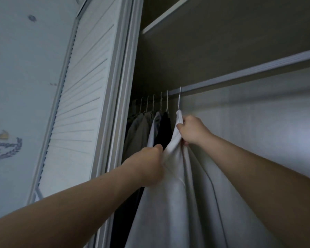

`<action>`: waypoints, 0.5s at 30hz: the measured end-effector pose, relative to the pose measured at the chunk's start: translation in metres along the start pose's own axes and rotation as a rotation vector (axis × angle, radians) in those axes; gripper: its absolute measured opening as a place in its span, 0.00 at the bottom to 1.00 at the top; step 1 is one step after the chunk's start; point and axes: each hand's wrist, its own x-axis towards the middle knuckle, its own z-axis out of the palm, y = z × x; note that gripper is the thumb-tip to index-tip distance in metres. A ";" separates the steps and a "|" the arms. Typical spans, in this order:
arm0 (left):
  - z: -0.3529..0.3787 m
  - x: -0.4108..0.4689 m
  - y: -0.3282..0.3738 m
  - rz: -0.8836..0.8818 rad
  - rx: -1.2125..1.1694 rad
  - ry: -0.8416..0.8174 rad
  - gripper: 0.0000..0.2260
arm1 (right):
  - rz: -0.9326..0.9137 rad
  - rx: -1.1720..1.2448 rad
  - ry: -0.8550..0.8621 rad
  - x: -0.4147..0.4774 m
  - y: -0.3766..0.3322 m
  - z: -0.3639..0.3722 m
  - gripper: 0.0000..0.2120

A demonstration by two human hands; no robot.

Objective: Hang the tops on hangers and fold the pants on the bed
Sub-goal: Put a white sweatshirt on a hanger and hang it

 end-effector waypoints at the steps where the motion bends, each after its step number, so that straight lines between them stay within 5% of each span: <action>1: 0.001 0.003 -0.004 -0.031 0.016 -0.013 0.07 | -0.009 0.006 0.002 0.007 0.002 0.011 0.14; 5: 0.011 0.016 -0.017 -0.136 0.086 -0.039 0.17 | -0.011 0.071 -0.032 0.036 0.010 0.050 0.18; 15: 0.032 0.035 -0.016 -0.190 0.115 -0.093 0.24 | -0.060 0.153 -0.060 0.064 0.042 0.093 0.14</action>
